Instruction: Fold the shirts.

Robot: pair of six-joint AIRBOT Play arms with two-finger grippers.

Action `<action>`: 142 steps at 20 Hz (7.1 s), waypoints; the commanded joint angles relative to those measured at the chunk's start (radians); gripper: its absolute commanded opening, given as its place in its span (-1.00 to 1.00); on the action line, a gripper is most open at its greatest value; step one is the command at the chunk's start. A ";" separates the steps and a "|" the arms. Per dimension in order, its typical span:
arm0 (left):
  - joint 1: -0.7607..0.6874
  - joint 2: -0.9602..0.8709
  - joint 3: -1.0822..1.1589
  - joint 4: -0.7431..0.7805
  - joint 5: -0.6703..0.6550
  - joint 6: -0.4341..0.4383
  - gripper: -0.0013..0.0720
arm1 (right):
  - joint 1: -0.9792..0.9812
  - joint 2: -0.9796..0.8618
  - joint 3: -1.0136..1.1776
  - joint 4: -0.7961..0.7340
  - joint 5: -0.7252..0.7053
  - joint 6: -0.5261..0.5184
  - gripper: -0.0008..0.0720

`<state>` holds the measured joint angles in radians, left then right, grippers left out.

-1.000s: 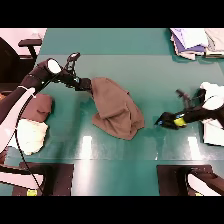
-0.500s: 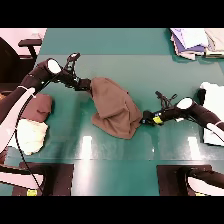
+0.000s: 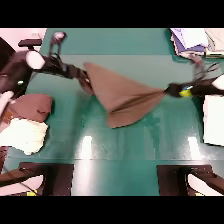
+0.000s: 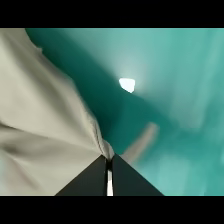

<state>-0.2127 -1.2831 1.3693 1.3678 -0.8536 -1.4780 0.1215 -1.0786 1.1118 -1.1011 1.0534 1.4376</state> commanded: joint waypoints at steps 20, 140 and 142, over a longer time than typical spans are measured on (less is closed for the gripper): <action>0.001 0.520 0.485 0.053 -0.134 -0.041 -0.88 | -0.367 0.117 0.951 -0.060 0.405 -0.061 -0.93; 0.220 -0.370 0.167 -0.254 -0.355 0.055 -0.88 | -0.180 -0.650 0.672 -0.233 0.419 -0.007 -0.93; 0.220 -0.370 0.104 -0.246 -0.365 0.054 -0.88 | -0.180 -0.607 0.537 -0.231 0.386 -0.008 -0.93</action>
<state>0.0071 -1.6489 1.5177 1.0847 -1.1393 -1.4334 -0.0559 -1.7382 1.7927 -1.3331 1.4715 1.4380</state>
